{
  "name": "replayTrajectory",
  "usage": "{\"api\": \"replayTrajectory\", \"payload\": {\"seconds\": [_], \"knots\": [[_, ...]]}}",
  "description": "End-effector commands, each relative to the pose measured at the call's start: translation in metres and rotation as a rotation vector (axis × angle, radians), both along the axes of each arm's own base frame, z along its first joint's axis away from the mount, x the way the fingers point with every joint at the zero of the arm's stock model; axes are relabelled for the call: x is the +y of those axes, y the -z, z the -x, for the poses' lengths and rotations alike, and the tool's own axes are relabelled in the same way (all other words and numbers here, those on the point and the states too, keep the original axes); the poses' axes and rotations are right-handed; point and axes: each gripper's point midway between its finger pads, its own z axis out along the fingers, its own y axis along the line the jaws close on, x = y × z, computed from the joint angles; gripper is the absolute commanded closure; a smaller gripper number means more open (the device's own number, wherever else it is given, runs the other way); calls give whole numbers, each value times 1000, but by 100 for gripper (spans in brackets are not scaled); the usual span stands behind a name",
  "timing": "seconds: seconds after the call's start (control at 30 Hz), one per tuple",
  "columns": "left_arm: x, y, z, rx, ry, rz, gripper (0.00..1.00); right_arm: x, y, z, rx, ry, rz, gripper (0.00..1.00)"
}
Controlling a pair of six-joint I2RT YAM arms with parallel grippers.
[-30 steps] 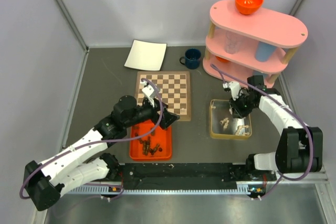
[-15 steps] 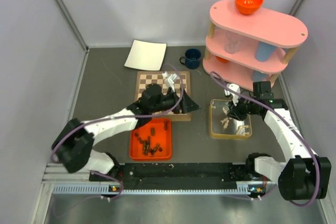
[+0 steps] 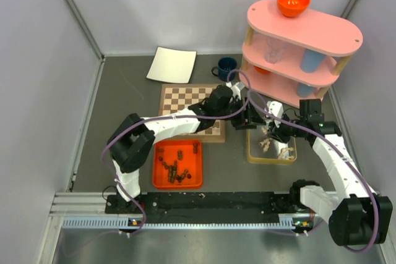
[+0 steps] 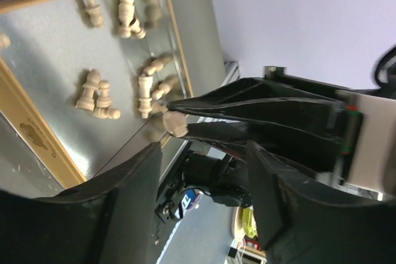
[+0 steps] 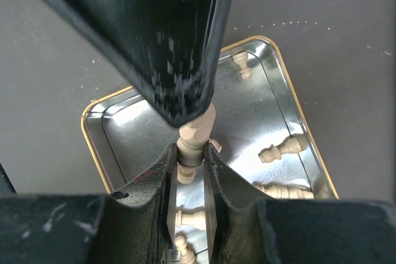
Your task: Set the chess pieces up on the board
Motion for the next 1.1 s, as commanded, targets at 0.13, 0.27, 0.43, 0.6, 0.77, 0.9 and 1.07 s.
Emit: {"api": "replayTrajectory", "payload": {"seconds": [0.13, 0.27, 0.43, 0.6, 0.77, 0.9, 1.07], "knots": [[-15, 23, 6, 14, 37, -124, 44, 11, -12, -2, -68, -49, -28, 84], [-19, 28, 8, 13, 52, -146, 47, 12, -11, -2, -65, -51, -28, 84], [-21, 32, 6, 16, 47, -154, 50, 13, -10, -1, -64, -55, -28, 84], [-24, 27, 1, -4, 32, -144, 53, 14, -10, -1, -63, -58, -27, 84], [-27, 28, -2, -6, 33, -144, 62, 14, -10, 0, -65, -60, -26, 84], [-28, 29, -3, -14, 28, -148, 71, 14, -9, 0, -63, -61, -24, 84], [-27, 29, -5, -29, 24, -146, 100, 14, -8, 1, -61, -60, -19, 83]]}}
